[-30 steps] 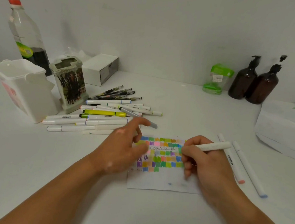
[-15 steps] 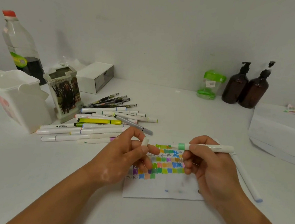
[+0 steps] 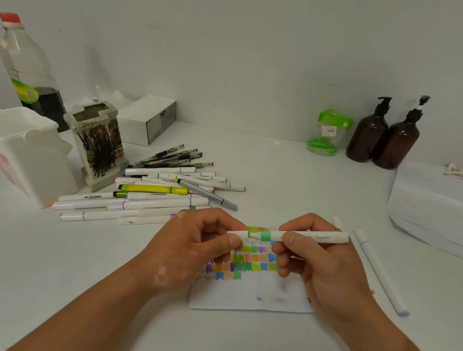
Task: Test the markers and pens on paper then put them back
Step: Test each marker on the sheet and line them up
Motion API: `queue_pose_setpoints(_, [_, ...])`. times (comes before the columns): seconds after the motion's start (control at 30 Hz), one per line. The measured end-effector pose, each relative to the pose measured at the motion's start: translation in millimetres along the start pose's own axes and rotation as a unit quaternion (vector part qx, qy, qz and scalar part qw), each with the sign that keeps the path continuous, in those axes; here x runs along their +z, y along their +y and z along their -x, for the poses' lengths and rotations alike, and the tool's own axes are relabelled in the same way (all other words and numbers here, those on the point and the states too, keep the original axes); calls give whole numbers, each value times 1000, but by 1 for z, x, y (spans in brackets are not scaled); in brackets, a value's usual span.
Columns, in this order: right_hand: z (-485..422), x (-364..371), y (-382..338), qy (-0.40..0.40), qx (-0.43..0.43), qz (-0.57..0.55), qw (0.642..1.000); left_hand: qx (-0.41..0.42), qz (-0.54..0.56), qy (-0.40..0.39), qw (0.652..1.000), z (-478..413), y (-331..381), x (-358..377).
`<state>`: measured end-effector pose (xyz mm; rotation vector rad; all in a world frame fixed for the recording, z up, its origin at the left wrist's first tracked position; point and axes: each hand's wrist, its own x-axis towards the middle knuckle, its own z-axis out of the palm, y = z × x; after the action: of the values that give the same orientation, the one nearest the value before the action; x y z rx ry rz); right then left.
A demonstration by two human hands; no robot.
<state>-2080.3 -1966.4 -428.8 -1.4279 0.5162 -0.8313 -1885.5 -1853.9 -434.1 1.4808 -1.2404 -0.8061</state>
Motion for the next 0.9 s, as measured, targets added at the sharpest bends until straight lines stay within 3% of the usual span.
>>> queue_pose_setpoints(0.23, [5, 5, -3, -27, -12, 39, 999, 19, -12, 3, 1000, 2, 4, 2])
queue_pose_setpoints(0.43, [4, 6, -2, -28, 13, -3, 1000, 32, 37, 5, 999, 2, 5, 1])
queue_pose_setpoints(0.6, [2, -2, -4, -42, 5, 23, 999, 45, -6, 27, 999, 0, 6, 3])
queue_pose_setpoints(0.7, [1, -15, -17, -122, 43, 43, 991, 39, -24, 48, 998, -1, 4, 0])
queue_pose_setpoints(0.77, [2, -20, -23, -174, 76, 81, 979, 34, -41, 37, 998, -1, 2, -2])
queue_pose_setpoints(0.9, [7, -11, -15, -152, 74, 257, 951, 44, -93, -7, 995, 1, -4, 10])
